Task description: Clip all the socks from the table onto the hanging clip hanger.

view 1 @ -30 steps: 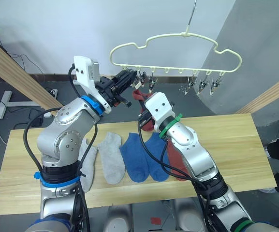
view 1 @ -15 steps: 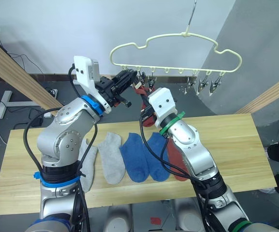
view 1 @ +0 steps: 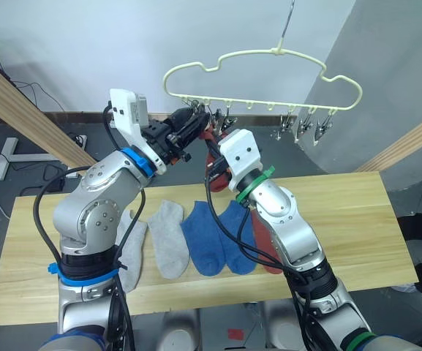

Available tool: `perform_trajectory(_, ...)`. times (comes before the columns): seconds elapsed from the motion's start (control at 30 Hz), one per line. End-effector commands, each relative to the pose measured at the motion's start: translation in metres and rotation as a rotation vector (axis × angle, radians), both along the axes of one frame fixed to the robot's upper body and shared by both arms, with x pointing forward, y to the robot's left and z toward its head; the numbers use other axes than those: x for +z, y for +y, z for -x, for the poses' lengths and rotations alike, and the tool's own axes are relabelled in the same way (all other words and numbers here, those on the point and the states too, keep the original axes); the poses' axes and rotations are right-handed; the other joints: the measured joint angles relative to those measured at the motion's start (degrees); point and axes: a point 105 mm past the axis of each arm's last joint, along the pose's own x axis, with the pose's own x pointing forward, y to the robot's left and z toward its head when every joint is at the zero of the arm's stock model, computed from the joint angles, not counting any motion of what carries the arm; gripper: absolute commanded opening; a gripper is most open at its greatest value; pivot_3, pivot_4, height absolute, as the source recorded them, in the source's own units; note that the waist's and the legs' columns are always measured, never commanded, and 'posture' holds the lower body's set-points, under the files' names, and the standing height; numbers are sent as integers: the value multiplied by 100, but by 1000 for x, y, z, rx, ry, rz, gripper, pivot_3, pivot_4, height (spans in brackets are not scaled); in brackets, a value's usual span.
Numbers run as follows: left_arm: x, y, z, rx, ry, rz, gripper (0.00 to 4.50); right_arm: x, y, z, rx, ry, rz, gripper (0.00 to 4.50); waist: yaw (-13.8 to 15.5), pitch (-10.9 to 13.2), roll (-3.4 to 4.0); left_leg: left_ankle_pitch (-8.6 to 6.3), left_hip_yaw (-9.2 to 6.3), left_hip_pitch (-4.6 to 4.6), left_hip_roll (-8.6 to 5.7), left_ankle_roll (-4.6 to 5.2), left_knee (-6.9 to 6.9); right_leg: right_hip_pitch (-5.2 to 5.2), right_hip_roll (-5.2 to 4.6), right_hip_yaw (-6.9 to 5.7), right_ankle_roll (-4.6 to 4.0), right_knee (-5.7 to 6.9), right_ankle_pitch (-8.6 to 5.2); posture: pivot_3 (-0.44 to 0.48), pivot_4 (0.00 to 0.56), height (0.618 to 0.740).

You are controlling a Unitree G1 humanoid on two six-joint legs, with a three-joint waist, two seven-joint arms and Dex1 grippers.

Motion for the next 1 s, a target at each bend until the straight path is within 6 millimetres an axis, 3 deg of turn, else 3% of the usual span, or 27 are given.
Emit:
perform_trajectory(0.03,10,-1,11,-17,-61,-11,3184,13,8,7,47,-39,-37,0,0,0,0,0,0,0,0,0,0,0,0,0,0,0,0,-73,407,740)
perform_trajectory(0.07,10,-1,11,-18,-64,-17,3432,12,8,8,53,-38,-34,0,0,0,0,0,0,0,0,0,0,0,0,1,0,0,0,-71,406,740)
perform_trajectory(0.13,9,2,11,1,-78,-35,3432,10,10,8,67,-24,-30,0,0,0,0,0,1,0,0,0,0,0,0,1,0,0,0,-71,406,740)
perform_trajectory(0.4,4,11,9,69,-122,-100,3463,-6,9,8,82,19,47,2509,2,0,0,0,2,0,0,0,-1,-1,0,1,0,0,0,-67,406,740)
perform_trajectory(0.63,-5,19,12,115,-189,-176,3463,-24,-12,22,89,63,131,2509,5,0,0,0,3,-1,-1,0,-4,-2,-1,4,0,-3,0,-72,408,740)
perform_trajectory(1.0,-25,20,22,170,-265,-200,3463,-19,-84,71,104,75,189,2509,2,1,1,-5,5,-1,0,9,-3,-1,-1,5,25,-6,-15,-106,407,740)
